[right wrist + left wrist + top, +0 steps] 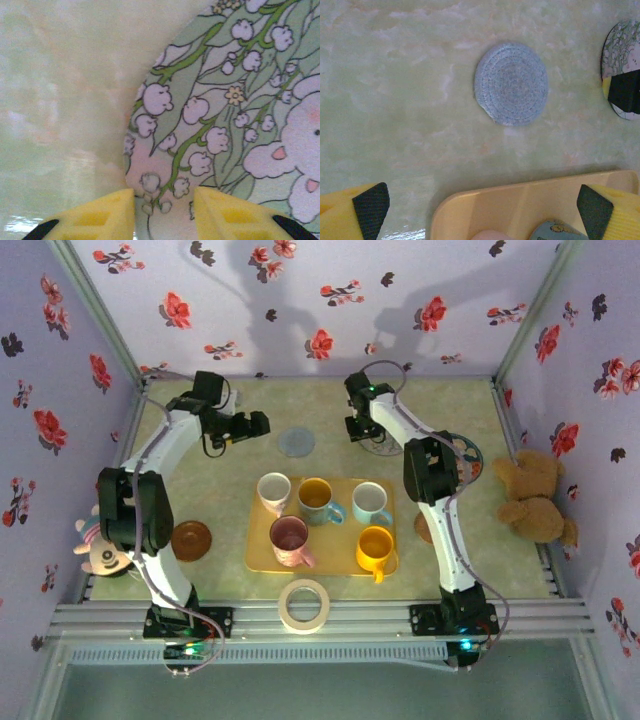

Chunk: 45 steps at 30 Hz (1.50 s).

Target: Place the cup by the coaster

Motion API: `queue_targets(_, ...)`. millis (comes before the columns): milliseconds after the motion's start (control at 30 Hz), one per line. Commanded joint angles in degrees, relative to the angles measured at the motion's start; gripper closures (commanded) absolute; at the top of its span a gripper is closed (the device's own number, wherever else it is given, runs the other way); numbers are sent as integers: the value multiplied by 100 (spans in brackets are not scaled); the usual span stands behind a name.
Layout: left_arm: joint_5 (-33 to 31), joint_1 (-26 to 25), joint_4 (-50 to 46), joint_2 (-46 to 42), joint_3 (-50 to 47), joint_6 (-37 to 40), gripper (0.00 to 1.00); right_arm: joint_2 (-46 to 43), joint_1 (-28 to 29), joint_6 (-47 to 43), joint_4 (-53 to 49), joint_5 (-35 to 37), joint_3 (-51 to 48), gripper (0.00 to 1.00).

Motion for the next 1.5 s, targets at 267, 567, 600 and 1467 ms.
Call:
queue_targets(267,138,-35,-168,129,427,-118,1,-92,-244,29,-206,178,-300,90)
queue_targets(567,121,-43,-250,281,607,-162,0,-422,-161,71,-140,-425,-433,100)
queue_targets(600,122,-43,-252,297,634,-162,1,-437,-143,79,-136,-472,-430,100)
queue_targets(1467,138,-102,-384,648,907,-170,1,-444,384,333,-14,-1232,-397,100)
